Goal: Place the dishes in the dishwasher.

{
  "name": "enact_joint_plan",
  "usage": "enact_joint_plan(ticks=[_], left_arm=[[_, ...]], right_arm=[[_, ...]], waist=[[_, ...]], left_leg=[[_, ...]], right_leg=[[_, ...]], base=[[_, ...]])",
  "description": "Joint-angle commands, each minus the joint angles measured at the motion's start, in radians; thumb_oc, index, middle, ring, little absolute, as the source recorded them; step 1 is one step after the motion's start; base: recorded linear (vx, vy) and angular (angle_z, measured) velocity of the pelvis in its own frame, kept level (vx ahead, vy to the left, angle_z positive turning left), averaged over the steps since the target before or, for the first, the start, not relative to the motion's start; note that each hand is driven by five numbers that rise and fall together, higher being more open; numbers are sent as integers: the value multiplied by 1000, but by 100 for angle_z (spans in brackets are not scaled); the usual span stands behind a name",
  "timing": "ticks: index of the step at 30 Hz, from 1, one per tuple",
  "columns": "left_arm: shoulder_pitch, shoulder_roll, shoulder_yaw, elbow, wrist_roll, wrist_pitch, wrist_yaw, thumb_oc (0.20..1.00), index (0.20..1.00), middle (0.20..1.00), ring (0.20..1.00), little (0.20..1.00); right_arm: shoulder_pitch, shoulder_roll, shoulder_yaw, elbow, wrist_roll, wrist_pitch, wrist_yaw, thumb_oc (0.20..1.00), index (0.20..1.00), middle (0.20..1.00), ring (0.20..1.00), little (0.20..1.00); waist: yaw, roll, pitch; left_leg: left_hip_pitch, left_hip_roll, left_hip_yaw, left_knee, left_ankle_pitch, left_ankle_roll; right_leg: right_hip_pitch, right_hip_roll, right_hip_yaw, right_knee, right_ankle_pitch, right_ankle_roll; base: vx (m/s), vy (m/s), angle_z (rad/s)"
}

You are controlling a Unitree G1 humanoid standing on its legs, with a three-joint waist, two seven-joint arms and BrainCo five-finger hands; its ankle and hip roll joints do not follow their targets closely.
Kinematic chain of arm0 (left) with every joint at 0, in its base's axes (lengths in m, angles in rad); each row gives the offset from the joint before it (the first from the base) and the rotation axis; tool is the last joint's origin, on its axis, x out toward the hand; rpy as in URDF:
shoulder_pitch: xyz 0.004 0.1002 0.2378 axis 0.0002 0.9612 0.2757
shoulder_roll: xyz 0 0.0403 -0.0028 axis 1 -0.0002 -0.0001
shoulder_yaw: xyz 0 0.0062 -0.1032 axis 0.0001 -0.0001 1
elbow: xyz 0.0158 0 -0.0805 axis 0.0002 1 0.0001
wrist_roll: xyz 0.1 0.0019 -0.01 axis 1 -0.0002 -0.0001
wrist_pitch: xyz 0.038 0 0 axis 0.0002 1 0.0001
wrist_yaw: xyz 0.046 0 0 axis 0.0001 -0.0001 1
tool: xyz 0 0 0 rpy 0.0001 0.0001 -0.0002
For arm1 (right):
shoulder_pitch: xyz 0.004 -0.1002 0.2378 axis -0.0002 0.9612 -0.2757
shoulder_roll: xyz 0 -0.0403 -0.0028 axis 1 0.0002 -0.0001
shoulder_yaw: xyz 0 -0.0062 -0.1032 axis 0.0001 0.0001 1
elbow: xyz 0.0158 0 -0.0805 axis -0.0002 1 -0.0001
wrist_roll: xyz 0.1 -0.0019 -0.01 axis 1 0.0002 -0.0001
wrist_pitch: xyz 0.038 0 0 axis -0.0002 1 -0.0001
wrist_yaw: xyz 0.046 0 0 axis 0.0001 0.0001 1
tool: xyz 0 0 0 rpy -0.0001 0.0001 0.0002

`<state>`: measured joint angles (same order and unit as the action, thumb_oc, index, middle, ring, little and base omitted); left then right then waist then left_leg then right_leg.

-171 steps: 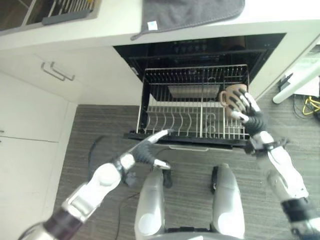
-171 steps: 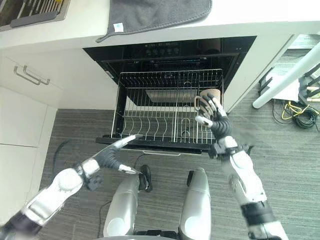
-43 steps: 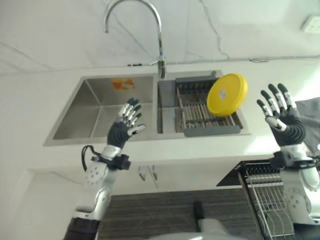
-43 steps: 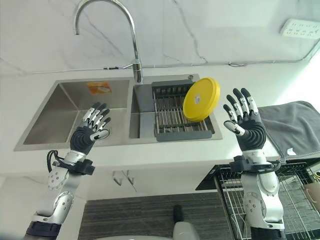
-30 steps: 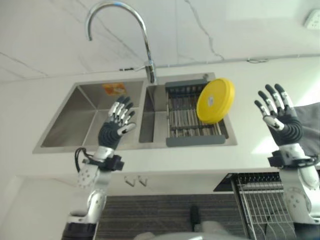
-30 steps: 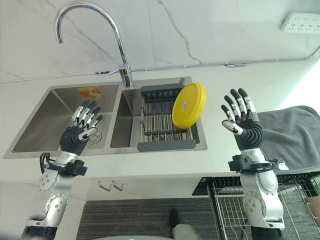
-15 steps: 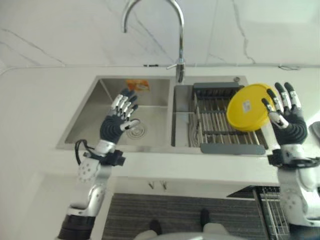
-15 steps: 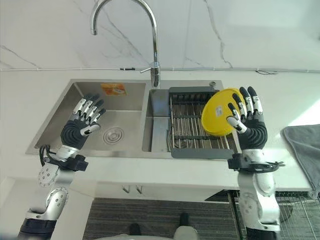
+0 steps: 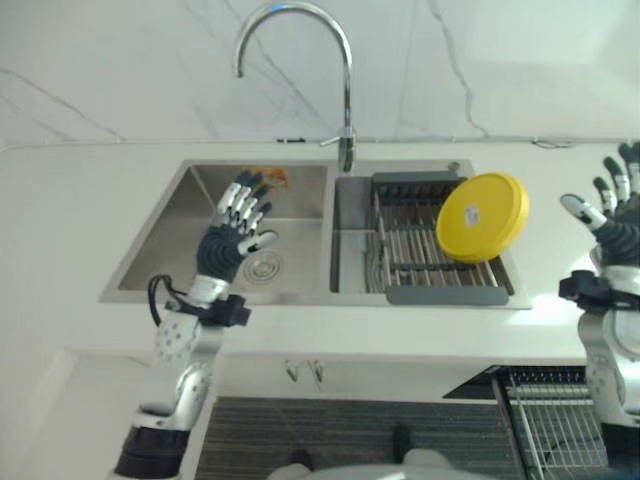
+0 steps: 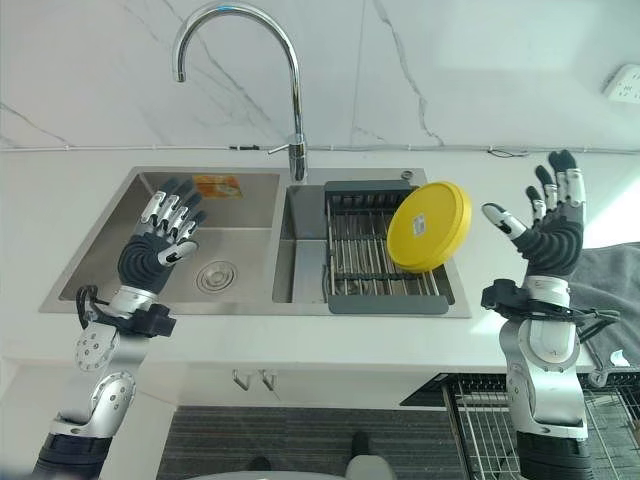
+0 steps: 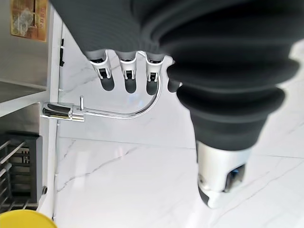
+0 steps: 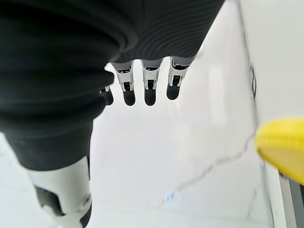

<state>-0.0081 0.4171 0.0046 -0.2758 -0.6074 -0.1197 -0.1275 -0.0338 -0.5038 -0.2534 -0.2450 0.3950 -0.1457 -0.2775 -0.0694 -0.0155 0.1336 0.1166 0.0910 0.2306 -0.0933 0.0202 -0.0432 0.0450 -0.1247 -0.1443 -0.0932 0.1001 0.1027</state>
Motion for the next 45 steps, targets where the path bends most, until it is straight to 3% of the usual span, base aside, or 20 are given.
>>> enact_joint_plan(ticks=[1,5,8,10,11,15,32,45], left_arm=[[-27,50,39,-45,22,-45,5,1000,1000,1000,1000,1000],[-22,54,40,-32,17,-52,7,1000,1000,1000,1000,1000],[-19,54,40,-24,17,-58,1,1000,1000,1000,1000,1000],[-24,59,35,-23,16,-58,4,1000,1000,1000,1000,1000],[-34,63,30,-16,17,-55,1,1000,1000,1000,1000,1000],[-62,64,12,0,26,-44,16,1000,1000,1000,1000,1000],[-72,64,11,18,24,-34,6,1000,1000,1000,1000,1000],[-72,81,12,29,15,-38,6,1000,1000,1000,1000,1000]], right_arm=[[-76,-52,-44,-7,28,-66,-18,1000,1000,1000,1000,1000],[-78,-57,-43,19,28,-36,-4,1000,1000,1000,1000,1000],[-77,-64,-39,62,-1,25,5,1000,1000,1000,1000,1000],[-83,-81,-24,109,17,94,22,1000,1000,1000,1000,1000],[-94,-93,-6,182,77,172,56,1000,1000,1000,1000,1000],[-139,-107,26,284,137,263,84,1000,1000,1000,1000,1000],[-195,-124,29,384,234,297,92,1000,1000,1000,1000,1000],[-194,-125,-3,442,324,316,31,1000,1000,1000,1000,1000]], waist=[[19,-6,-48],[20,-6,-54],[22,-7,-58],[25,-9,-59],[29,-13,-60],[38,-17,-59],[58,-18,-66],[56,-15,-65]], left_leg=[[24,60,-29,6,-51,-29],[25,62,-27,6,-50,-31],[23,62,-30,6,-48,-33],[22,63,-34,6,-45,-35],[22,64,-37,6,-43,-37],[23,66,-41,6,-41,-39],[25,65,-45,6,-46,-40],[29,63,-41,6,-48,-40]], right_leg=[[62,-21,-31,6,-71,40],[65,-15,-29,6,-75,36],[65,-14,-29,6,-75,34],[66,-14,-32,6,-75,34],[68,-15,-38,6,-75,34],[73,-15,-52,6,-77,31],[82,-14,-63,6,-84,28],[84,-12,-63,6,-82,28]], base=[[0,0,0],[0,0,0],[0,0,0],[0,0,0],[14,-31,-1],[0,0,0],[0,0,1],[0,0,0]])
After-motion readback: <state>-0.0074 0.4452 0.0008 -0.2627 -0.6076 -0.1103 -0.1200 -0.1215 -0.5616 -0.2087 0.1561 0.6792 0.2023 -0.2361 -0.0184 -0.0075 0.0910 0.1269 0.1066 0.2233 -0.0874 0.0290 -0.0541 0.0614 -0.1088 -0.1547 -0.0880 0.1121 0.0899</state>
